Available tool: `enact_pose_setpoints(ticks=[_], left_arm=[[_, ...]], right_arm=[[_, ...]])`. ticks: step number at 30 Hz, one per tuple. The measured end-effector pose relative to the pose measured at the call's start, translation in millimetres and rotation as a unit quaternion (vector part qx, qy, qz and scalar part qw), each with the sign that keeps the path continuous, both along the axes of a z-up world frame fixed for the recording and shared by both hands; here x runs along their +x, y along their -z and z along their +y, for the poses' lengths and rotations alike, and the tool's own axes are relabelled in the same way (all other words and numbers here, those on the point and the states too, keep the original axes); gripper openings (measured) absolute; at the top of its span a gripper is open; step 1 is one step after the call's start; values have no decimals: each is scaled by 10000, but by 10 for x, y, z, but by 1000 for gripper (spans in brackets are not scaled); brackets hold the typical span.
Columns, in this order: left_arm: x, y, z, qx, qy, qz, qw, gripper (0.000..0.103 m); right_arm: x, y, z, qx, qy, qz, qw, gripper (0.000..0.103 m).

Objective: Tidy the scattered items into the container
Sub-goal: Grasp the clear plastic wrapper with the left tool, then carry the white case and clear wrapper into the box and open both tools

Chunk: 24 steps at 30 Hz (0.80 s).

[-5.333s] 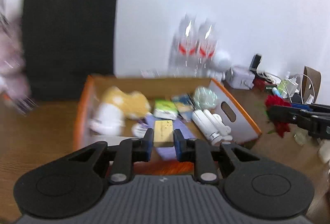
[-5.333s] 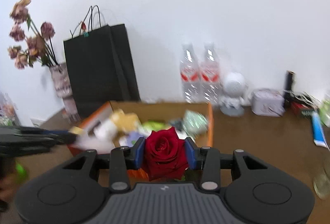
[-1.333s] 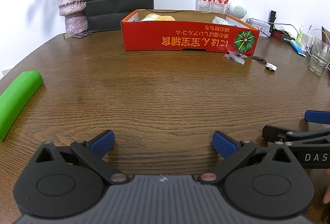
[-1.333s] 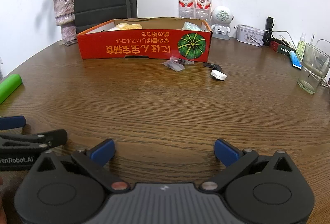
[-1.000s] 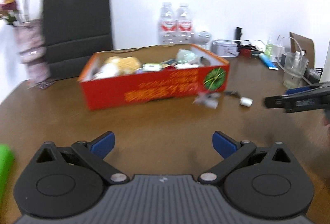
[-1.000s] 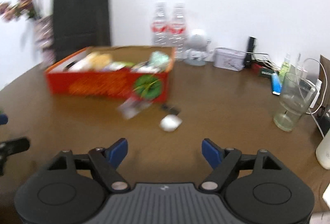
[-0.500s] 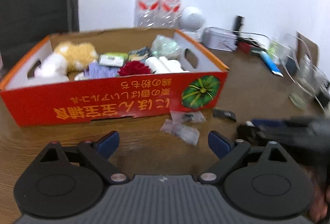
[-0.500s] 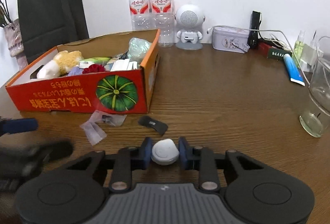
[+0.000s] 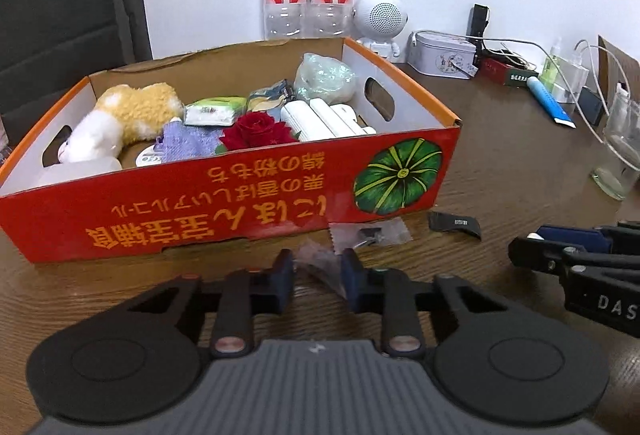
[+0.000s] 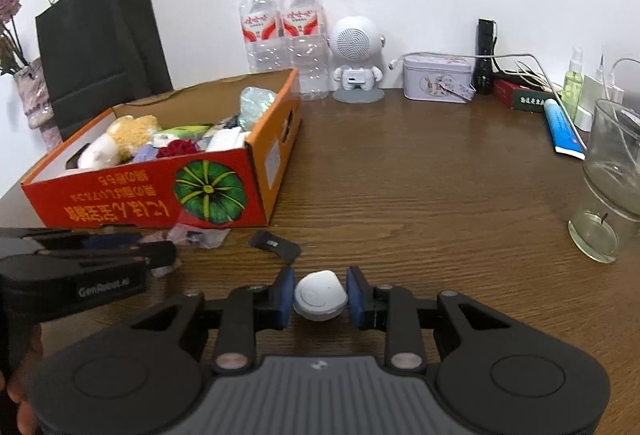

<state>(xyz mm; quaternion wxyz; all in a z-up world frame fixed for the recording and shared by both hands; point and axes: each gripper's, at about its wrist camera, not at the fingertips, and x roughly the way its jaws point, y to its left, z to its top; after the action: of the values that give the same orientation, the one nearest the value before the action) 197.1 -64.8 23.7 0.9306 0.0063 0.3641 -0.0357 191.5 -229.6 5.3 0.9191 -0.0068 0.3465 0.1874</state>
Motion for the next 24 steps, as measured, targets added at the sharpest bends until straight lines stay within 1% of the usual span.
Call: enact_pose_setpoints(ticks=[2,5,8,9,12,13,14,17,21,24], left_arm=[[-54,-6,46,-45,56,-20,10000,18],[-193,21,103,48,171,-49,9998,14],[-434,23,198,115,189,-105,9997,13],[-532,24,248,84,156,-117,9998,13],[-820,4,398,-62,24,-151,9999,12],[-926,-18,452,-118,-62,-181,9997,11],[-1038,-44,506,-183,-150,-229,9995,8],[-1395,-115,675,-450,-442,-377,9973,8],[-1743,-192,820,-556,-677,-529,9947,4],[-1930,-291,889,-685,-698,-647,9931,3]], right_arm=[[-12,5,17,-8,-28,-6,10000,27],[-26,13,40,-24,-84,-6,10000,27],[-61,12,88,0,-269,-23,9996,27],[-84,9,113,3,-369,-30,9993,27],[-203,-23,242,16,-922,-86,9957,27],[-250,-30,298,10,-1101,-113,9939,27],[-295,-34,350,-3,-1240,-143,9922,27],[-456,-46,504,-15,-1527,-210,9880,27],[-770,-76,679,-75,-1729,-365,9842,27],[-1020,-132,707,-22,-1714,-431,9843,27]])
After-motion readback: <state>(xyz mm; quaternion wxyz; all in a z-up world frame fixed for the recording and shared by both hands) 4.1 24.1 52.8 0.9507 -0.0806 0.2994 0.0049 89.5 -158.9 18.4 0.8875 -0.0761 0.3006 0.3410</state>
